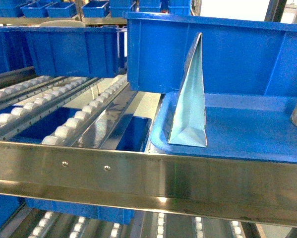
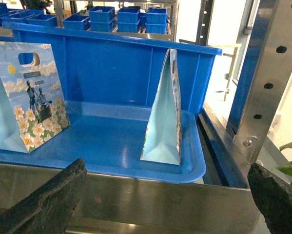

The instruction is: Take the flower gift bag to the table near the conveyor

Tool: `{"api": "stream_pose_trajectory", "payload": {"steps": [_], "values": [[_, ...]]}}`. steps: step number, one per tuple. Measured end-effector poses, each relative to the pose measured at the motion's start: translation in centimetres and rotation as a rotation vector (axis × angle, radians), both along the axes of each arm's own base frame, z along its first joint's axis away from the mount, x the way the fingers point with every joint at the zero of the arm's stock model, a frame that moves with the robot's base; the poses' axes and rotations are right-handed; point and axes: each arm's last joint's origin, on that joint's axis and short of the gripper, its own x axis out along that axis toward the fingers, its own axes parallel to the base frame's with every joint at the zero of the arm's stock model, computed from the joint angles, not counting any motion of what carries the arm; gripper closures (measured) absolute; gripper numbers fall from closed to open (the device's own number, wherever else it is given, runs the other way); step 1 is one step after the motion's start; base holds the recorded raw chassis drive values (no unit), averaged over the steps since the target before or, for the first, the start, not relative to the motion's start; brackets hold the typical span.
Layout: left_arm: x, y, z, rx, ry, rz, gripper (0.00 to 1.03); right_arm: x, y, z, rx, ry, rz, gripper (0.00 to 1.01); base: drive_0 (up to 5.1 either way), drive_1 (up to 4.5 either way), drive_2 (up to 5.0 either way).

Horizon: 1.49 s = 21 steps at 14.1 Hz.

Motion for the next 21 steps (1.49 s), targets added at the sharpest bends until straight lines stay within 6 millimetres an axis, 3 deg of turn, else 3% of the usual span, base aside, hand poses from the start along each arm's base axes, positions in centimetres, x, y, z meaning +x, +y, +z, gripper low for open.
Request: {"api": "stream_pose_trajectory", "payload": {"steps": [15,17,21], "values": [[0.2,0.0,0.4,0.000,-0.029,-0.010,0.05,0.1,-0.1,0.1,0.000,-0.012,0.003,0.03,0.0,0.00,0.0],[2.3,-0.9,2.4,-0.019,-0.009,-0.076,0.05,1.3,-0.8,0.9,-0.031,-0.016,0.015,0.03,0.0,0.00,0.0],[7.3,-4.3,7.3,-0.110,0.151,-0.244,0.05,5.0,-0.6,5.0,-0.108,-0.032,0.099,0.03,0.0,0.00,0.0]]}}
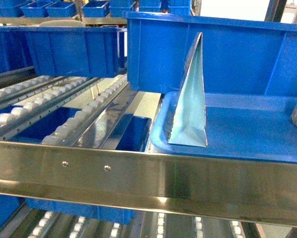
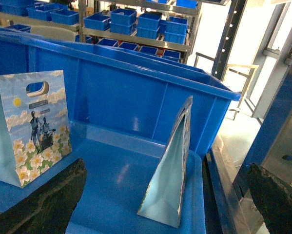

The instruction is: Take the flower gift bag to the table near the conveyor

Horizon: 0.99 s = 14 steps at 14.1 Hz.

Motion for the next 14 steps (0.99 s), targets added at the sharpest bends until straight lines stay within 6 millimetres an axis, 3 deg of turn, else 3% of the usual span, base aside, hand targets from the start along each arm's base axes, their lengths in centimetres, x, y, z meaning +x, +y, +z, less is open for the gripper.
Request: {"api": "stream_pose_trajectory", "payload": {"steps": [3,4,9,14], "values": [[3.1,-1.6,3.1,-0.172,0.133,-0.058,0.05,3.9,0.7,1.0,-0.051,0.075,0.009,0.03,0.0,0.00,0.0],[4.7,-3.2,6.0,-0.213,0.138,-0.109,0.05,6.2,0.5,1.2,-0.108,0.046,-0.030,0.03,0.0,0.00,0.0],[8.0,-6.0,6.8,-0.223,0.251,-0.132,0.05,8.8,-0.1,1.0,-0.164,0.155,-0.045,0.03,0.0,0.00,0.0],[9.0,-7.4,7.7,-0.240,0.257,-0.172,0.05,10.6,-0.2,2.4,-0.174,0.224,-0.046,0.03,0.0,0.00,0.0]]}}
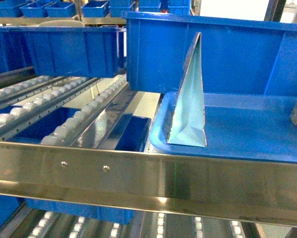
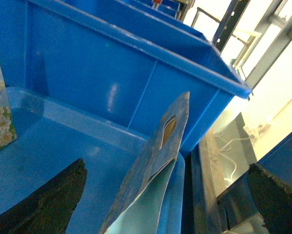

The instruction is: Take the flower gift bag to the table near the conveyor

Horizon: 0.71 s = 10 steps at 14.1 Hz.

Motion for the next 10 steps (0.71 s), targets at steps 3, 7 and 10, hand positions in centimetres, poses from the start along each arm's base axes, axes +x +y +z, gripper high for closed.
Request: {"api": "stream_pose_trajectory", "payload": {"steps": [3,7,10], "values": [[0.2,-0.1,0.0,-0.002,0.002,0.000,0.05,1.3,0.1,-0.3,0.008,0.051,0.004,0.03,0.0,0.00,0.0],[0.5,0.0,-0.2,-0.005,0.014,-0.012,0.05,3.5,0.2,-0.8,0.023,0.072,-0.024,0.03,0.0,0.00,0.0],[0.6,0.2,-0.3,0.003,0.023,0.010,0.05,4.4,0.5,-0.7,0.016,0.081,-0.041,0.03,0.0,0.00,0.0]]}}
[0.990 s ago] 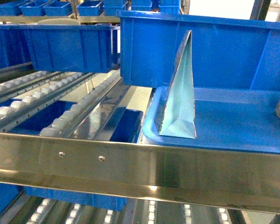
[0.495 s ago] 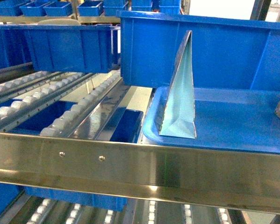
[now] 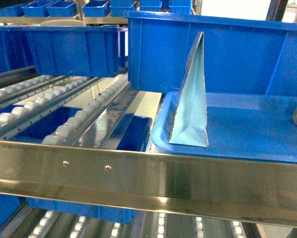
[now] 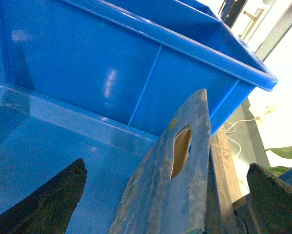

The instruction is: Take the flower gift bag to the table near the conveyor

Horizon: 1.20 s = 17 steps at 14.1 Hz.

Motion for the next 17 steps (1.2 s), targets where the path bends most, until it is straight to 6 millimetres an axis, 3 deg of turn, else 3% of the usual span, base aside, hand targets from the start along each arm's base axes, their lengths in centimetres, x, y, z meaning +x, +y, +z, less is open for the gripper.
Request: {"api": "stream_pose_trajectory", "payload": {"steps": [4,12,17], "values": [[0.0,0.0,0.0,0.000,-0.001,0.000,0.05,0.1,-0.1,0.0,-0.002,0.001,-0.003,0.03,0.0,0.00,0.0],[0.0,0.0,0.0,0.000,-0.001,-0.001,0.05,2.7,-1.8,-0.5,0.032,-0.007,-0.020,0.03,0.0,0.00,0.0],[0.0,0.0,0.0,0.000,0.000,-0.001,0.05,2.7,-2.3,-0.9,0.036,-0.018,-0.032,0.03,0.0,0.00,0.0]]}}
